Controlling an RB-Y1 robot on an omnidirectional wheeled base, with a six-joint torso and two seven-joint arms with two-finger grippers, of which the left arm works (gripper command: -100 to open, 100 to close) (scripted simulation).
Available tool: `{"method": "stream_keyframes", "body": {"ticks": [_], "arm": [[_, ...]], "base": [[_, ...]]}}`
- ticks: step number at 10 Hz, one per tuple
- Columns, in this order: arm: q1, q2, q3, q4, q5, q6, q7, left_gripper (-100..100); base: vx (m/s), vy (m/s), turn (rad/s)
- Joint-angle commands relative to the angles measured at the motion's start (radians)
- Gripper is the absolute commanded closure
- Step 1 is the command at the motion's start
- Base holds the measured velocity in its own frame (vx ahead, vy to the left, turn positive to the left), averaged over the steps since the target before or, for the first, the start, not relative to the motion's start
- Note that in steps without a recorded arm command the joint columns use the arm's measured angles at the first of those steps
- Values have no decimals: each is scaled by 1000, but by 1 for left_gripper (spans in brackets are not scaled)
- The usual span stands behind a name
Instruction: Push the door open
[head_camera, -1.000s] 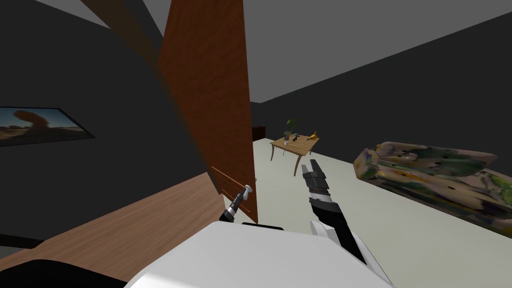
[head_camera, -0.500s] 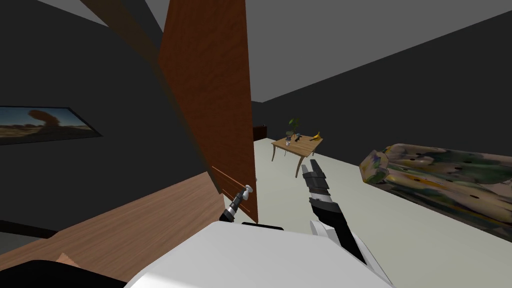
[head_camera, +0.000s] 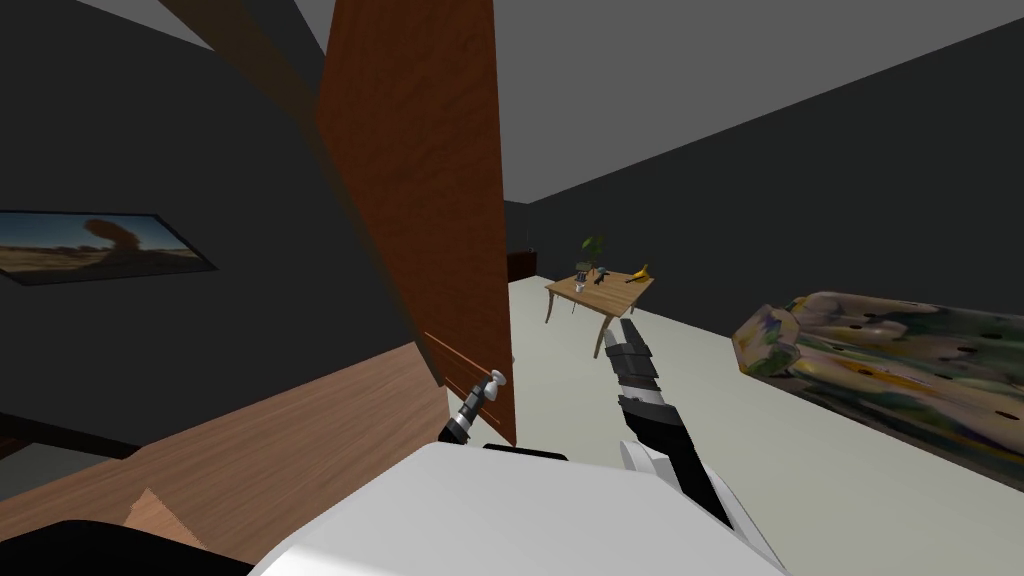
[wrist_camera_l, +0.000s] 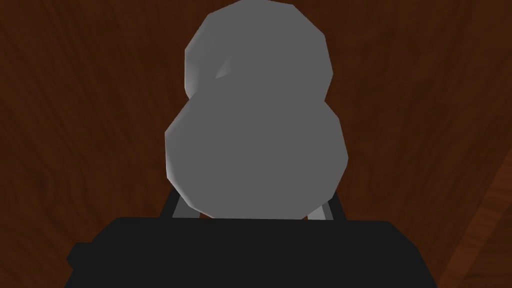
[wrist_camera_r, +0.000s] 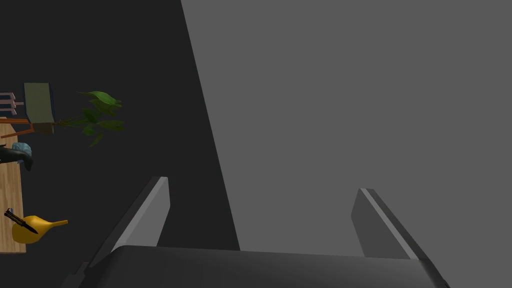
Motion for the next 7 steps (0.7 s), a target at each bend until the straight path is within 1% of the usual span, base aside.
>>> {"method": "stream_keyframes", "body": {"ticks": [1,2,3,4,5,6,7], "arm": [[-3,0,-3,-7,5,1,29,100],[-5,3,-9,-6,14,3,70,100],[-6,5,-15,-6,22,5,96,100],[-6,5,-15,-6,22,5,113,100],[-8,8,-21,-5,31,6,148,100],[-8,8,-21,-5,31,6,154,100],[-9,11,-27,-5,40,8,193,100]], "base": [[33,-31,32],[47,-23,56],[65,-41,92],[40,-40,43],[43,-49,54],[37,-35,33],[39,-32,57]]}}
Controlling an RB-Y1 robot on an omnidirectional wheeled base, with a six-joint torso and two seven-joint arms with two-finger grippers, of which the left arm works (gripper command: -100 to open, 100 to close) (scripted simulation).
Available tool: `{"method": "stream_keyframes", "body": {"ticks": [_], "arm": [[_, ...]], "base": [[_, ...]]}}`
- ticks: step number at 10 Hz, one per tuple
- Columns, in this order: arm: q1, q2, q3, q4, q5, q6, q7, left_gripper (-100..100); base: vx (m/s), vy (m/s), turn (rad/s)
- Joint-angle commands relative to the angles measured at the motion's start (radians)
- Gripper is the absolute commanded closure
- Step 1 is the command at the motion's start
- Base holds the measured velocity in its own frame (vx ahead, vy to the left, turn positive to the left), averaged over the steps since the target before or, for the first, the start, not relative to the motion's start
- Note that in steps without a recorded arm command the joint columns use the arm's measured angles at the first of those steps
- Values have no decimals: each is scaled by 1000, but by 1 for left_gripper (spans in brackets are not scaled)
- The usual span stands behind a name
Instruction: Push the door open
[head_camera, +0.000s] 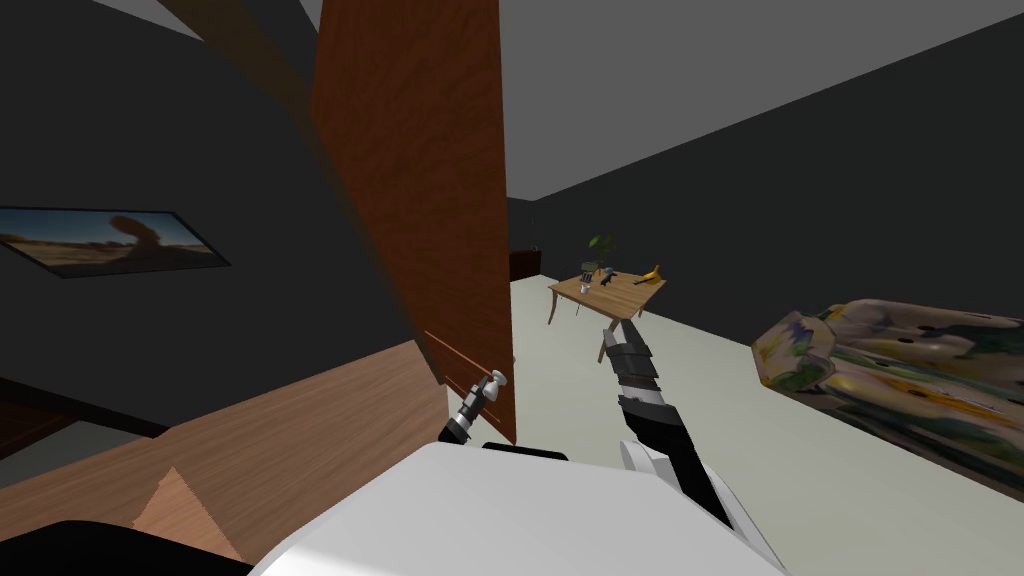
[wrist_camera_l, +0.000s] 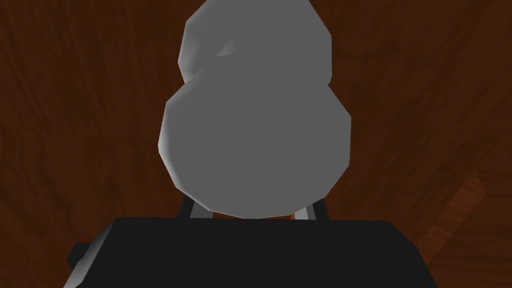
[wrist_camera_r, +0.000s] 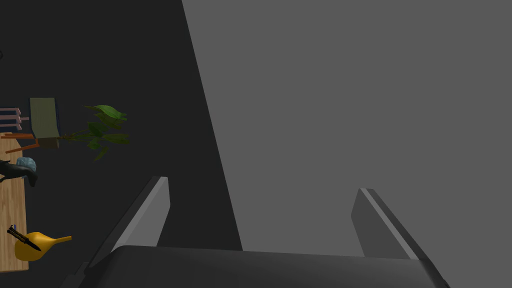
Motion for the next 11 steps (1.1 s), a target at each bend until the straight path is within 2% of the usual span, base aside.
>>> {"method": "stream_keyframes", "body": {"ticks": [1,3,4,6,9,11], "arm": [[-8,1,-11,-7,14,-3,50,100],[-9,4,-17,-6,22,-1,102,100],[-9,4,-17,-6,22,-1,110,100],[-12,9,-29,-5,39,2,178,100],[-12,9,-29,-5,39,2,193,100],[-15,14,-40,-4,56,5,260,100]], "base": [[47,-46,89],[39,-38,48],[35,-31,26],[42,-49,78],[25,-18,7],[43,-44,80]]}}
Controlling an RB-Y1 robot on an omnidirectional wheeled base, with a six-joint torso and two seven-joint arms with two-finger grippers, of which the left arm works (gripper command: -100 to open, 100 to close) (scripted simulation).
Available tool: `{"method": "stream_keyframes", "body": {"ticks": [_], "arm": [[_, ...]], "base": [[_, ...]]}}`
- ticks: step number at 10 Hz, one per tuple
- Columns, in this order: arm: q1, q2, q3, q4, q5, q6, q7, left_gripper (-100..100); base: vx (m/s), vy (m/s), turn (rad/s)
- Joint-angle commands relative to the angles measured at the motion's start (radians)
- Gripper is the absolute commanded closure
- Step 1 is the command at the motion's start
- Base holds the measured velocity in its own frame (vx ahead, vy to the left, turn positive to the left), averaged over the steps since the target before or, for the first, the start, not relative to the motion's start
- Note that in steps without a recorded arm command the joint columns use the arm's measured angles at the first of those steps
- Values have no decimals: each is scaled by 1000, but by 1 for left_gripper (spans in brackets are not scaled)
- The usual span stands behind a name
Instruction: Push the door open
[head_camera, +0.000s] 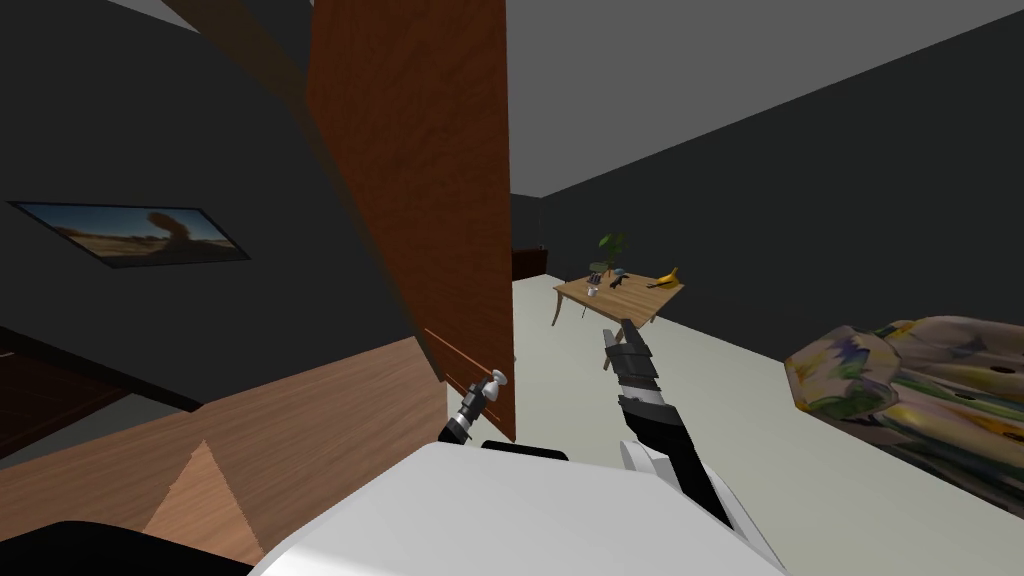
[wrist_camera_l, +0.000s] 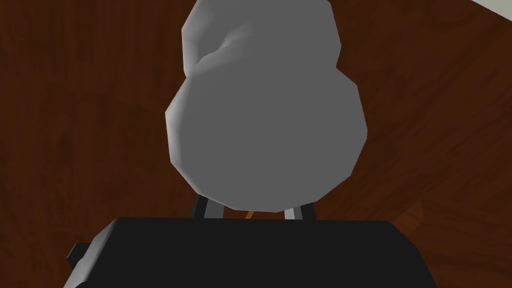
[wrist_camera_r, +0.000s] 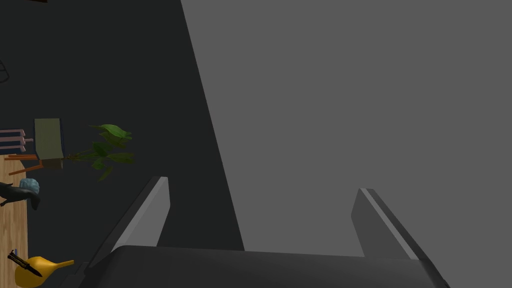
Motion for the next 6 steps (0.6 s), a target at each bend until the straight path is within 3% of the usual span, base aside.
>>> {"method": "stream_keyframes", "body": {"ticks": [1,6], "arm": [[-10,-4,-5,-6,7,-18,37,100],[-14,3,-22,-5,32,-13,160,100]], "base": [[34,-45,42],[33,-32,43]]}}
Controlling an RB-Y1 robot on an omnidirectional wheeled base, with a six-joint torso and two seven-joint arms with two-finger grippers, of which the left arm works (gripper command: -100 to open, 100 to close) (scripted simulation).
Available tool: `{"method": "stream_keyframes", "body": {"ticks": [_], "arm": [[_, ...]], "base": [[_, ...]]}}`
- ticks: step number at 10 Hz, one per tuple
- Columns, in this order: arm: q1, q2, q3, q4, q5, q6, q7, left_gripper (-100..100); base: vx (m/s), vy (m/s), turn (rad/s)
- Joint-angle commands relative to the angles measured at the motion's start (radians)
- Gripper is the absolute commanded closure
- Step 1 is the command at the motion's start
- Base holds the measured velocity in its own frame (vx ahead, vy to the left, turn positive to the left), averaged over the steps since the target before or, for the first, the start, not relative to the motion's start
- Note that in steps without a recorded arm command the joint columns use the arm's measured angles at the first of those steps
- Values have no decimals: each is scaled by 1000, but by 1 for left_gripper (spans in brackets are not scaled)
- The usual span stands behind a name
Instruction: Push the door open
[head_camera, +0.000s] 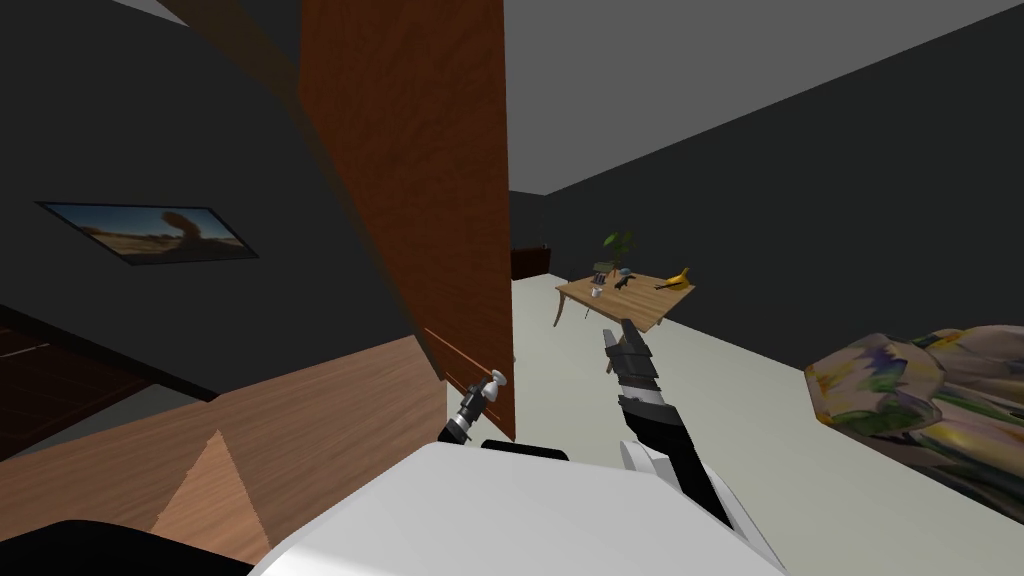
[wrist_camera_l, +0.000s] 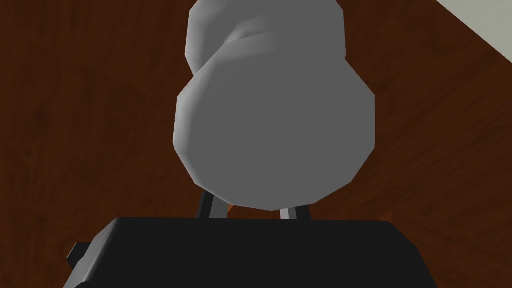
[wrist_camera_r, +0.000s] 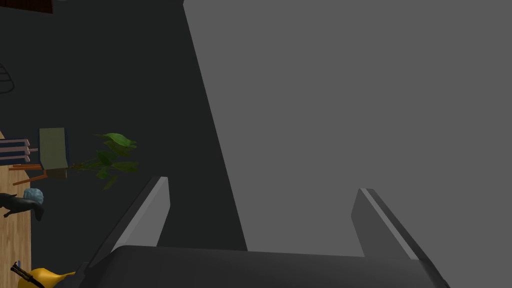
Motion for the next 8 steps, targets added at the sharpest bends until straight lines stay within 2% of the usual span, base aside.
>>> {"method": "stream_keyframes", "body": {"ticks": [1,4,5,8], "arm": [[-23,-6,-10,3,14,-19,50,100],[-25,-3,-16,3,21,-17,107,100],[-26,-1,-21,4,29,-16,142,100],[-26,-1,-21,4,29,-16,149,100]], "base": [[49,-47,90],[38,-39,36],[28,-39,34],[17,-18,10]]}}
